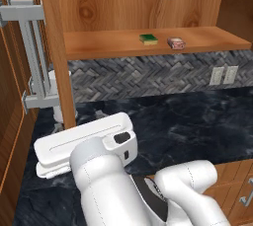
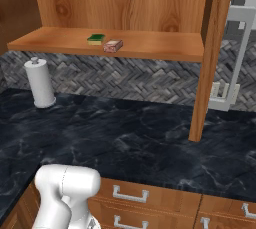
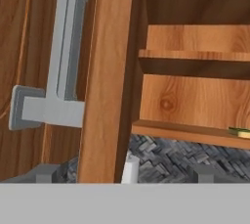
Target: Pick up the bar soap and sponge from the sink, and place them back in the cabinet, and close the cabinet doors.
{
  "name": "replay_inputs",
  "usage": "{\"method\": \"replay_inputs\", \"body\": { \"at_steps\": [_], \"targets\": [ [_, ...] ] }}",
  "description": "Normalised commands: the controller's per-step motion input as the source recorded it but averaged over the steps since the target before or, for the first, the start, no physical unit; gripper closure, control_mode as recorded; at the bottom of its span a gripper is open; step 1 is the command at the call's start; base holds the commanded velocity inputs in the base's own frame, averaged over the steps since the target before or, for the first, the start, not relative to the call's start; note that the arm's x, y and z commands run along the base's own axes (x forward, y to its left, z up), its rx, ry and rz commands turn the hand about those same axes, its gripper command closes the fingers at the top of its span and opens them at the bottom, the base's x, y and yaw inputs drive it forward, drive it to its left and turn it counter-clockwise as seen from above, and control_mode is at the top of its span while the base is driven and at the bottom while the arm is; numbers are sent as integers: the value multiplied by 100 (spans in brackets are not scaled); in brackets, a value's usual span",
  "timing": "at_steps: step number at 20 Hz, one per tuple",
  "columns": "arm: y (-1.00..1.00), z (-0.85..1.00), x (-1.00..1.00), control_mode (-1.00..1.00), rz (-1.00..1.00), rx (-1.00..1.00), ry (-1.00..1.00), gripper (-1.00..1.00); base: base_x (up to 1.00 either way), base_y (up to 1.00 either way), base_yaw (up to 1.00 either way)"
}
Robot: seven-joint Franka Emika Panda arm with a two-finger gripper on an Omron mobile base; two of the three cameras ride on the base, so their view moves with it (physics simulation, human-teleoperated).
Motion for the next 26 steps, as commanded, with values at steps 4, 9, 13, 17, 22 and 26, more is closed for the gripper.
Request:
{"method": "replay_inputs", "body": {
  "at_steps": [4, 9, 13, 17, 22, 26],
  "targets": [
    [11, -15, 12, -100, 0, 0, -2, -100, 0, 0, 0],
    [30, -14, 8, -100, 0, -2, -2, -100, 0, 0, 0],
    [22, -8, 13, -100, 0, 0, -1, -100, 0, 0, 0],
    [3, 0, 25, -100, 0, 0, -2, -100, 0, 0, 0],
    [0, 0, 31, -100, 0, 0, -2, -100, 0, 0, 0],
    [0, 0, 27, -100, 0, 0, -4, -100, 0, 0, 0]
  ]
}}
